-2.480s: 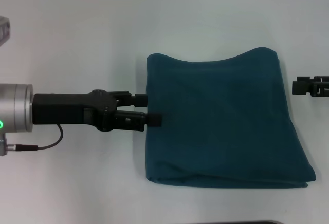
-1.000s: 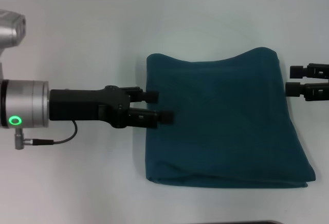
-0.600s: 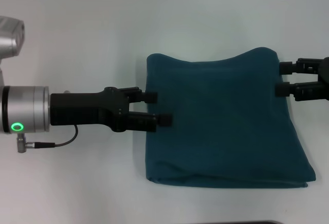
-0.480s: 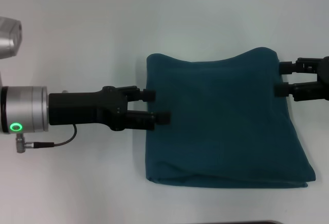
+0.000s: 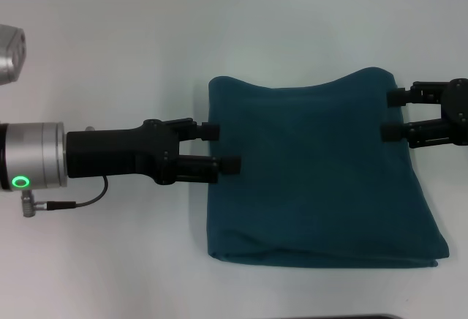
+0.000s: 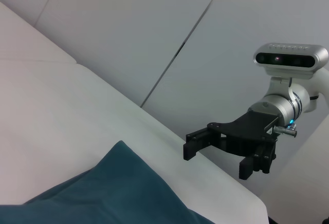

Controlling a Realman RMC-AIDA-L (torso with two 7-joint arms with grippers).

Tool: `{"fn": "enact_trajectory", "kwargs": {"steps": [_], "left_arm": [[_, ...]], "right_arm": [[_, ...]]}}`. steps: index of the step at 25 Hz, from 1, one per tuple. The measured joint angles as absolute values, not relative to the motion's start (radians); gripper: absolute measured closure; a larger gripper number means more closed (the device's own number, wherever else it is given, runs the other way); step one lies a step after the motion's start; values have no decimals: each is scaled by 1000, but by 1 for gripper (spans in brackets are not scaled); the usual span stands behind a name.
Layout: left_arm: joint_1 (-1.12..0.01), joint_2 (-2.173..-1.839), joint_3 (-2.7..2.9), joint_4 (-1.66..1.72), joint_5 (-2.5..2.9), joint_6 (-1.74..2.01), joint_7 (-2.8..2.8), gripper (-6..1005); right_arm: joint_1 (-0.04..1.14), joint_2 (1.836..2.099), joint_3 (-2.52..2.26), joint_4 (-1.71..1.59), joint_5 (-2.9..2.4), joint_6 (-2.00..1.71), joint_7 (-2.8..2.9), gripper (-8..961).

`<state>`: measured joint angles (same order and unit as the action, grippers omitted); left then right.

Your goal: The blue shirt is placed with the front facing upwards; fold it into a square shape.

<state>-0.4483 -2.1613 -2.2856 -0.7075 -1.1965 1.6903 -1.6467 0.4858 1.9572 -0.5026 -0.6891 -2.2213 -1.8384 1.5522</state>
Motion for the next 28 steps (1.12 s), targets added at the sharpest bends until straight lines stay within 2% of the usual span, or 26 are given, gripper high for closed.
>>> {"fn": "enact_trajectory", "kwargs": {"steps": [28], "left_arm": [[-446,-2161,-2286,-705,-1197,1704,-1655,81]], "right_arm": [[485,1965,-503,-689,-2221,-1838,1552,37]]}}
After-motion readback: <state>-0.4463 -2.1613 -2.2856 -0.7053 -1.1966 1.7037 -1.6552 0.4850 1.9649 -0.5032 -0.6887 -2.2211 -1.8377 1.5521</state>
